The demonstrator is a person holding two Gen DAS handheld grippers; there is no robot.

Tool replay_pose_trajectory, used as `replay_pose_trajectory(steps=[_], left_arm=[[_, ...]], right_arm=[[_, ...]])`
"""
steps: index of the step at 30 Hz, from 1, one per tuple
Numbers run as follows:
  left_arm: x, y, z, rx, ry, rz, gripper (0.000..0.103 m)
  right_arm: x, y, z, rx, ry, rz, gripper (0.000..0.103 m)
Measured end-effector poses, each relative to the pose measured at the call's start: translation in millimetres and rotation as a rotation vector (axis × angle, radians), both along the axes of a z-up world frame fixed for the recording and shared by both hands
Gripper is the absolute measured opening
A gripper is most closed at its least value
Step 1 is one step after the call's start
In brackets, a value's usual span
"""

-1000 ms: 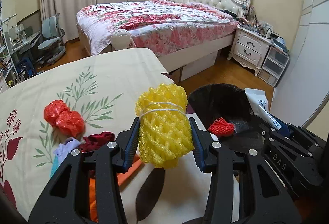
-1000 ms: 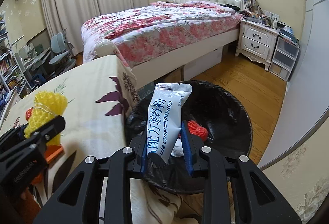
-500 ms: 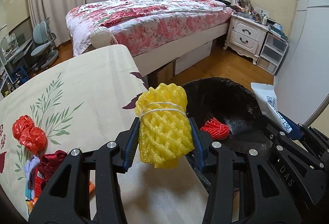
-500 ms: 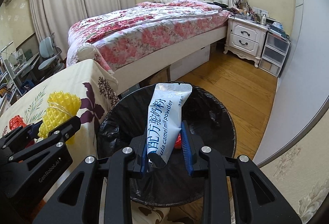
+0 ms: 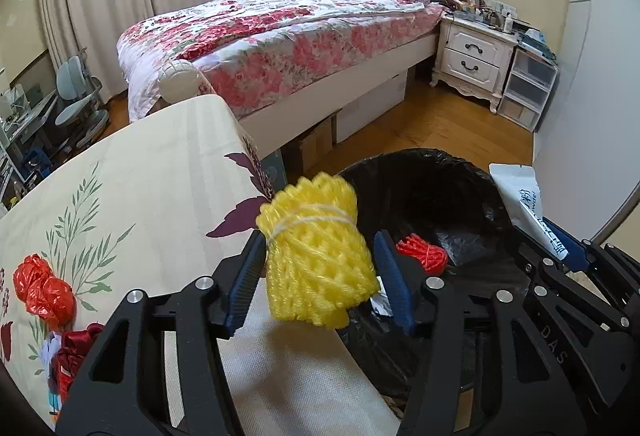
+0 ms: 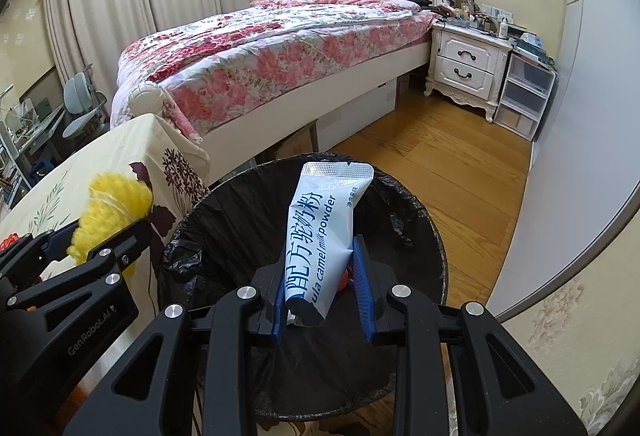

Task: Collect trash
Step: 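Carry the packet and yellow net over the bin and open both tools, then move both open tools back toward the remaining trash on the bed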

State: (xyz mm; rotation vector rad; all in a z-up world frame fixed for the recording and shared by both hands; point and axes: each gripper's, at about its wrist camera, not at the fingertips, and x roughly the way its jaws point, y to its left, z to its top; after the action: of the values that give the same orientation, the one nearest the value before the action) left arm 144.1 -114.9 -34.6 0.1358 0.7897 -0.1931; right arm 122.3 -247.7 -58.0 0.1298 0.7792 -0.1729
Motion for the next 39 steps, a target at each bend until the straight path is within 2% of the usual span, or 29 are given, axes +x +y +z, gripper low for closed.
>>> replay_pose_trajectory(steps=[5,9,15,21,31,39], left_arm=[[1,1,3,-0.013,-0.006,0.012,0.081],[-2,5,6,-0.023,-0.021,0.029,0.089],[-7,13,11,-0.024,-0.017,0.043,0.09],[-16,29,19,-0.032,-0.01,0.069,0.09],[-50,74,46,-0.069,-0.03,0.121,0.09],[-80,124,56,-0.065,-0.05,0.191,0.09]], right_arm=[[0,-1,0,-0.006,-0.001,-0.014,0.043],[-3,0,2,-0.021,-0.01,-0.02,0.049],[-10,1,9,-0.038,-0.024,-0.037,0.062],[-17,3,13,-0.057,-0.023,-0.051,0.068],[-40,27,22,-0.059,-0.028,-0.021,0.071],[-64,71,29,-0.043,-0.041,0.078,0.071]])
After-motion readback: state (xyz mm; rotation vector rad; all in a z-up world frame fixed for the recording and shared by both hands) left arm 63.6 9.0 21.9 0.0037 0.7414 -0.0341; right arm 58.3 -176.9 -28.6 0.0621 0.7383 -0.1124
